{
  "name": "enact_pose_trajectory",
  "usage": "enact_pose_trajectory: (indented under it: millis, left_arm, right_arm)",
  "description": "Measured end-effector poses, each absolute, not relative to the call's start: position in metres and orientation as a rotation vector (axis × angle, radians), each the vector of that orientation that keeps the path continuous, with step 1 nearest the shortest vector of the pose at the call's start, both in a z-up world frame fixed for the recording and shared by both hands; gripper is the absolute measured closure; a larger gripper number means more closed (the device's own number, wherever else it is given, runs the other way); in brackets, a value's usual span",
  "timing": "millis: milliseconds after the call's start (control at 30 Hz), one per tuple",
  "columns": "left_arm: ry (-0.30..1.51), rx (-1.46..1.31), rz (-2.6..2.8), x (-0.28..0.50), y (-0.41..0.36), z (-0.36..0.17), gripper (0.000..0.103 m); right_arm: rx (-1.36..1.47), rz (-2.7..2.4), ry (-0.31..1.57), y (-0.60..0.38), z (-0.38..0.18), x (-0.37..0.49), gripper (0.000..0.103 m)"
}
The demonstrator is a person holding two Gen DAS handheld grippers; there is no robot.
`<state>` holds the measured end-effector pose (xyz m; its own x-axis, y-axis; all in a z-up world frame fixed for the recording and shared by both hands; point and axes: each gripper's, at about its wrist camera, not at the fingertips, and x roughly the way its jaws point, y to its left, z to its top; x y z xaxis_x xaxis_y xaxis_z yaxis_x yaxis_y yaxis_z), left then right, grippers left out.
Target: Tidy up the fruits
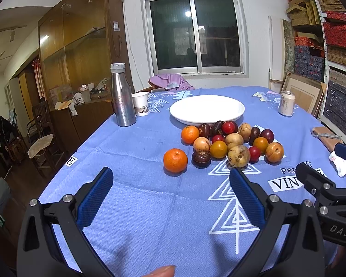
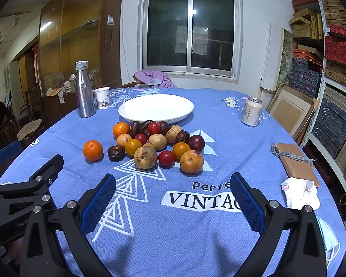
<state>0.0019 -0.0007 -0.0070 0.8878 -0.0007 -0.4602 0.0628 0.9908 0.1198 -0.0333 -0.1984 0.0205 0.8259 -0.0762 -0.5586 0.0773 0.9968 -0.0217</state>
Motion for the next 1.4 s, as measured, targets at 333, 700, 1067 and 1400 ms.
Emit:
enact_pose_trajectory:
  millis: [333, 700, 1067, 1400]
  left_arm:
    - [0.484, 0.131, -0.034, -0.0002, -0.0010, -0.0094, 0.004]
    - [0.488, 0.132, -0.034, 0.0011, -0.0007, -0.0105, 0.004]
    - [0.493, 0.134, -0.035, 0.0000, -0.0027, -0.0155, 0.004]
    - [0.496, 0.133, -0.036, 0.0000, -0.0024, -0.0160, 0.004]
  right_arm:
    - [0.001, -0.082, 0.593, -0.1980, 0.0194, -0.0335, 0.003]
    - [0.001, -0.082, 0.593, -0.1980, 0.0178, -0.0325, 0.003]
    - [0.000, -0.082, 0.592, -0.1974, 0.0193, -0.0338, 0.003]
    - [0.000, -0.081, 0.591, -0.1972, 0.0195, -0.0339, 0.003]
